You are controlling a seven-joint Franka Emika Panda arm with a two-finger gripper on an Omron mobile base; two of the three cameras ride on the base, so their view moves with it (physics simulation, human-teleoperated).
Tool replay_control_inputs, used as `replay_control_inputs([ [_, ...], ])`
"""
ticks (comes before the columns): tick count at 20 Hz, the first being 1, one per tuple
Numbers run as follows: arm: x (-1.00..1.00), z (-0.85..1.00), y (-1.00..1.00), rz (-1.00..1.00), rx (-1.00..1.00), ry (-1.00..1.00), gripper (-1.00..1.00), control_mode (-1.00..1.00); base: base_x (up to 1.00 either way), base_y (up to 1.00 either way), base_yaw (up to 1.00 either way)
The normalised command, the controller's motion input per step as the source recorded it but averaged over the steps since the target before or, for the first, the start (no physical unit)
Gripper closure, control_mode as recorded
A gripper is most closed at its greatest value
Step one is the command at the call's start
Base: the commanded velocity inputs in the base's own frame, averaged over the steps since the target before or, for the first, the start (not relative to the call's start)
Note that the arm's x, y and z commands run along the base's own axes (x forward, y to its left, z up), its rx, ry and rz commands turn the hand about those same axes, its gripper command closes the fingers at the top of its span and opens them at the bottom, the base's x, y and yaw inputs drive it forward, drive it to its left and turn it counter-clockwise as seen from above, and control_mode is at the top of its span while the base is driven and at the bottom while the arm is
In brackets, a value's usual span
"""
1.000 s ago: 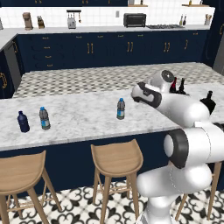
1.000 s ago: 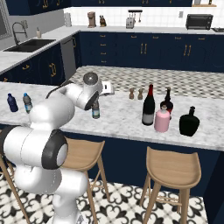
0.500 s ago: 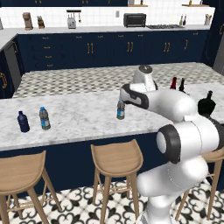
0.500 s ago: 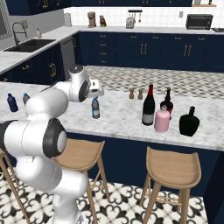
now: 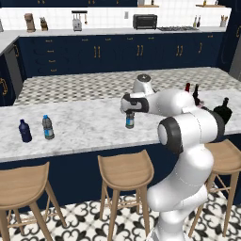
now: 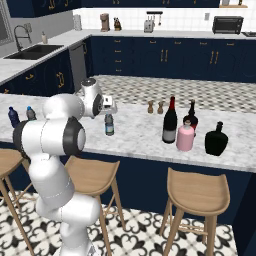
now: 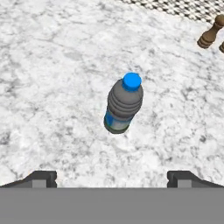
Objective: Move the plastic bottles in the middle to the plastics group, and the glass bottles in the middle to the glass group.
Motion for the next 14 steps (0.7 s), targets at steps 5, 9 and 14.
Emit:
replay_control_inputs([
  [5,0.06,0.00,-0.05,-0.10,0.05,-0.02,-1.00,-1.00,0.00,0.00,0.00],
  [9,0.03,-0.01,-0.01,-0.07,0.09,-0.03,-1.00,-1.00,0.00,0.00,0.00],
  [14,0.18,-0.02,-0.05,-0.06,0.11,-0.01,-1.00,-1.00,0.00,0.00,0.00],
])
